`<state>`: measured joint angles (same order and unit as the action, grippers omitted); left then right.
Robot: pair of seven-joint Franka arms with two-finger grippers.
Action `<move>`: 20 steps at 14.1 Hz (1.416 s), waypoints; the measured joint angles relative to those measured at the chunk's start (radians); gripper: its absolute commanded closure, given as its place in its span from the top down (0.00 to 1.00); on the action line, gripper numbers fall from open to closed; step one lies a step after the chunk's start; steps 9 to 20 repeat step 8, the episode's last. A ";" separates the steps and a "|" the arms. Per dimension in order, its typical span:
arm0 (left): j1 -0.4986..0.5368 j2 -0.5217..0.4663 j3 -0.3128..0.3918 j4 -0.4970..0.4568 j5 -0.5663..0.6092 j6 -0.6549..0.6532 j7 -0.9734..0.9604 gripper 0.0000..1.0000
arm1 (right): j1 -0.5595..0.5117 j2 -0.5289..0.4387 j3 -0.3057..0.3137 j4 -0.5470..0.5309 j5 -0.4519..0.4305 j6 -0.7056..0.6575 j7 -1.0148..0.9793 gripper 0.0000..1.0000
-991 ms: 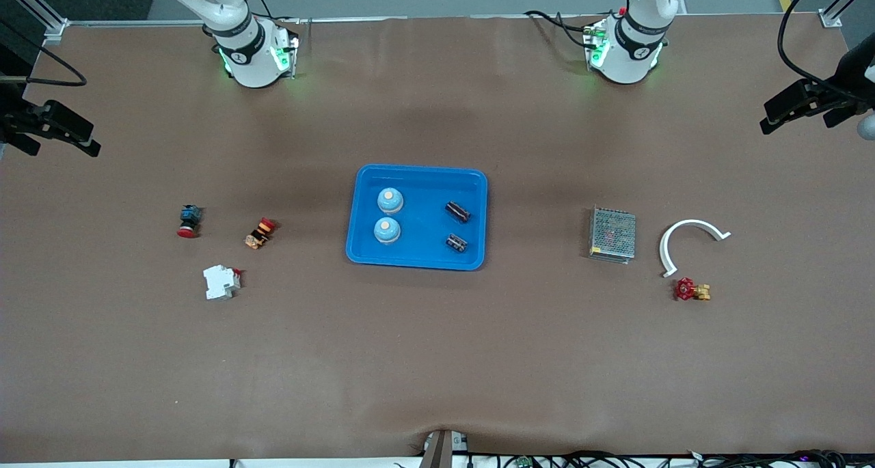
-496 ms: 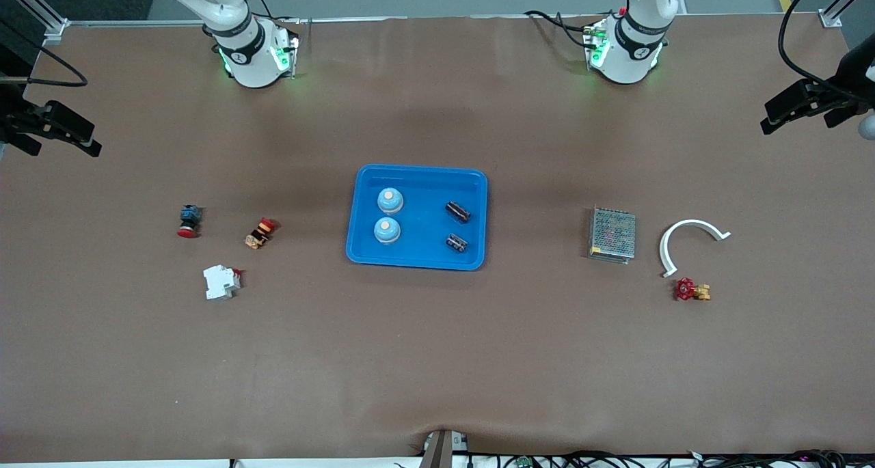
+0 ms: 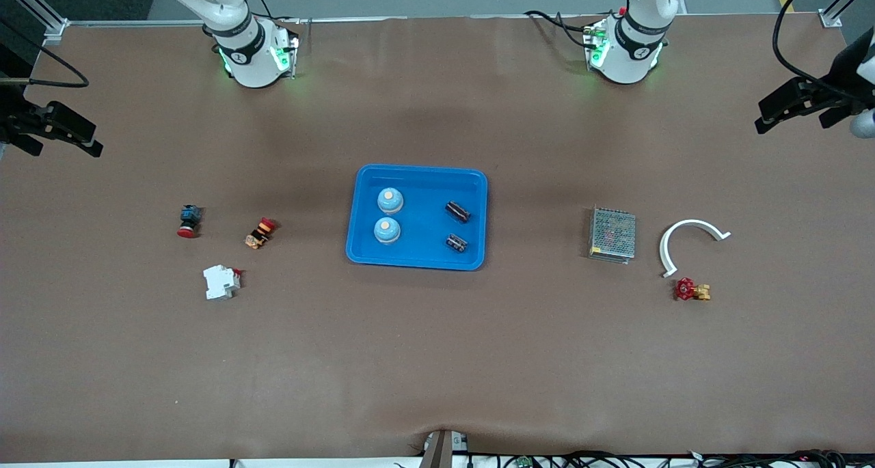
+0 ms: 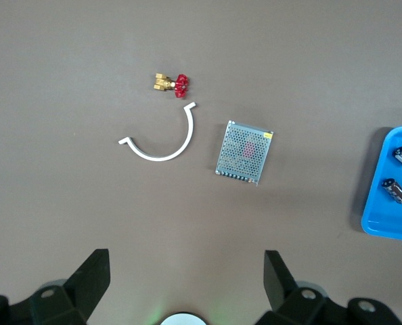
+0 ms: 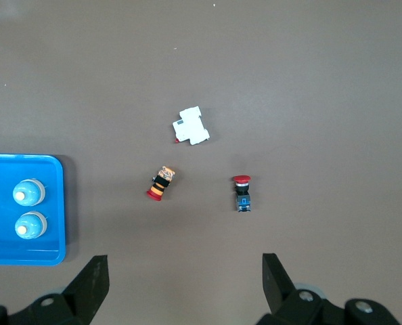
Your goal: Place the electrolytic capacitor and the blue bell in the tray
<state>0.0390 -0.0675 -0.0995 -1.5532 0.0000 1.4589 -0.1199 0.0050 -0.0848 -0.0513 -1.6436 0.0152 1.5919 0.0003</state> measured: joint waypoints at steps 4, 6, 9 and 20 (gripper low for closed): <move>-0.001 0.001 -0.023 0.000 0.000 -0.007 0.000 1.00 | 0.000 0.000 0.000 0.000 0.000 0.000 0.000 1.00; -0.001 0.001 -0.027 0.000 0.000 -0.011 0.000 1.00 | 0.000 0.000 0.000 -0.001 0.000 0.000 0.000 1.00; -0.001 0.001 -0.030 0.001 0.000 -0.018 0.000 1.00 | 0.000 0.000 0.000 -0.001 0.000 0.000 0.000 1.00; -0.001 0.001 -0.030 0.001 0.000 -0.018 0.000 1.00 | 0.000 0.000 0.000 -0.001 0.000 0.000 0.000 1.00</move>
